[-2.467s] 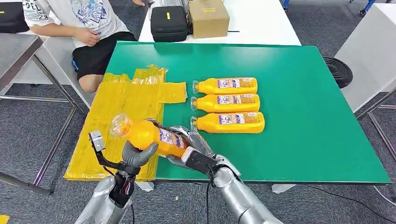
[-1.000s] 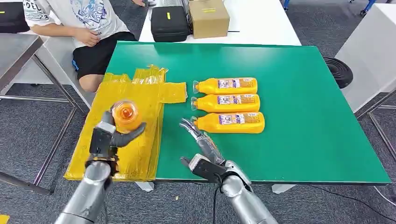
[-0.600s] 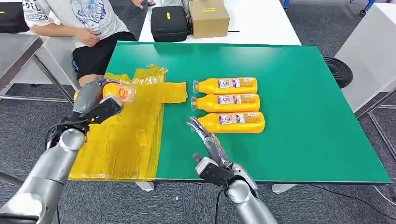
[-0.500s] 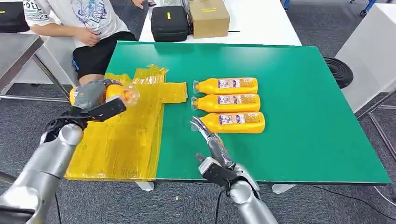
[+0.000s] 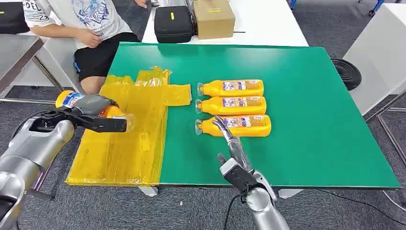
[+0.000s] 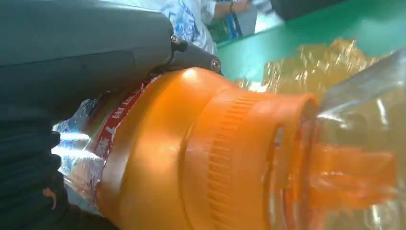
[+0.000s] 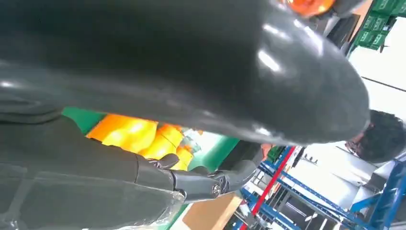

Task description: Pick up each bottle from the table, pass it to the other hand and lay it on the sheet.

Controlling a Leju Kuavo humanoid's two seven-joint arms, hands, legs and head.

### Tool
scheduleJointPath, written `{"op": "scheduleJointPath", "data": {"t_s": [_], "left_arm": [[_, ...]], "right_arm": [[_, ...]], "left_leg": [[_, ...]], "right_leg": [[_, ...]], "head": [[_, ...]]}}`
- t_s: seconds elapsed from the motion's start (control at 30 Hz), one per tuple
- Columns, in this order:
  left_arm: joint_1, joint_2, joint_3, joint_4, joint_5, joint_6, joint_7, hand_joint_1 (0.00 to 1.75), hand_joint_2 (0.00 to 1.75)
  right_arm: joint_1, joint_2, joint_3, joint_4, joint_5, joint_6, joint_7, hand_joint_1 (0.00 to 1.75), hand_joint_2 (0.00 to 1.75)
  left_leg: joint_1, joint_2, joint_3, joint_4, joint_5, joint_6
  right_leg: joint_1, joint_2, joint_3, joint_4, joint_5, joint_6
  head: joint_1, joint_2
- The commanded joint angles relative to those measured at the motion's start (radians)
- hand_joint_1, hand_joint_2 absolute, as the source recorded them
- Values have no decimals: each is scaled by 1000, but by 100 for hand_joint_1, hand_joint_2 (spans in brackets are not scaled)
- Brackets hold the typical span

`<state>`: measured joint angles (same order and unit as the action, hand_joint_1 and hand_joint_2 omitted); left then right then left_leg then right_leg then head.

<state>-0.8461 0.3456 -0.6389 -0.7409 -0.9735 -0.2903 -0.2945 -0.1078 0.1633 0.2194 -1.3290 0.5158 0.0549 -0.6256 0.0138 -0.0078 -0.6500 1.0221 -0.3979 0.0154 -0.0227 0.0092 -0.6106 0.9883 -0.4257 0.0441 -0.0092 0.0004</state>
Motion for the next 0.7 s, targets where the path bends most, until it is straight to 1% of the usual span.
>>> {"op": "scheduleJointPath", "data": {"t_s": [0.03,0.07,0.1,0.17,0.27,0.3,0.37,0.4,0.43,0.47,0.57,0.63,0.67,0.7], "left_arm": [[7,16,-183,181,-14,19,1,175,175],[7,16,-187,183,-12,13,-1,175,175],[8,12,-183,184,5,4,-11,175,175],[12,8,-184,181,39,-20,-21,175,175],[17,1,-193,182,51,-28,-17,175,175],[21,-11,-194,188,57,-26,-13,175,175],[17,-37,-202,207,75,-26,-10,175,175],[17,-42,-203,207,77,-27,-9,175,175],[18,-45,-203,207,77,-28,-9,175,175],[18,-45,-203,207,77,-28,-9,175,175],[16,-53,-202,210,102,-31,-5,175,175],[18,-66,-193,210,124,-25,1,175,175],[17,-68,-192,208,129,-25,-1,175,175],[14,-69,-192,208,131,-28,-1,175,175]], "right_arm": [[2,2,-36,-1,-2,10,-3,0,0],[5,1,-37,-3,-2,11,-3,0,0],[9,-1,-40,-5,-2,11,-3,0,0],[10,-2,-46,1,-6,15,-4,0,0],[1,-1,-49,8,-5,15,-5,0,0],[-8,0,-51,12,-6,14,-2,0,0],[-16,-2,-51,18,-7,17,-2,0,0],[-15,-3,-51,18,-7,17,-2,0,0],[-15,-3,-51,18,-7,17,-2,0,0],[-15,-3,-51,18,-7,17,-2,0,0],[-11,-3,-51,15,-7,17,-1,0,0],[-6,-2,-51,13,-7,14,-1,0,0],[-2,-2,-51,11,-6,13,-1,0,0],[1,-2,-51,11,-6,12,-2,0,0]], "left_leg": [[0,2,4,-1,-1,0],[-1,1,4,-1,-1,0],[0,1,6,-1,-2,0],[0,0,3,-1,-1,0],[0,0,6,-1,-2,0],[0,0,4,-1,-1,0],[0,0,4,0,-2,0],[1,1,9,-1,-4,0],[0,-1,4,-1,-1,0],[0,-1,2,-1,0,0],[1,-2,5,0,-2,0],[0,-1,2,0,-1,0],[0,-2,5,-1,-1,0],[0,-2,4,-1,-1,0]], "right_leg": [[0,1,4,-1,-1,-2],[0,1,3,-1,-1,-1],[1,0,6,-1,-1,-2],[0,-1,3,-1,-1,-1],[1,-2,7,-1,-2,-3],[1,-1,4,-1,-1,-2],[1,-1,5,-1,-2,-2],[2,-2,10,-2,-3,-4],[0,-3,5,-1,-1,-2],[0,-2,3,-1,-1,-1],[1,-4,6,-1,-2,-3],[0,-2,3,-1,-1,-1],[1,-3,6,-1,-2,-2],[1,-4,5,-1,-2,-2]], "head": [[0,0],[0,0],[0,0],[0,0],[0,0],[0,0],[0,0],[0,0],[0,0],[0,0],[0,0],[0,0],[0,0],[0,0]]}}
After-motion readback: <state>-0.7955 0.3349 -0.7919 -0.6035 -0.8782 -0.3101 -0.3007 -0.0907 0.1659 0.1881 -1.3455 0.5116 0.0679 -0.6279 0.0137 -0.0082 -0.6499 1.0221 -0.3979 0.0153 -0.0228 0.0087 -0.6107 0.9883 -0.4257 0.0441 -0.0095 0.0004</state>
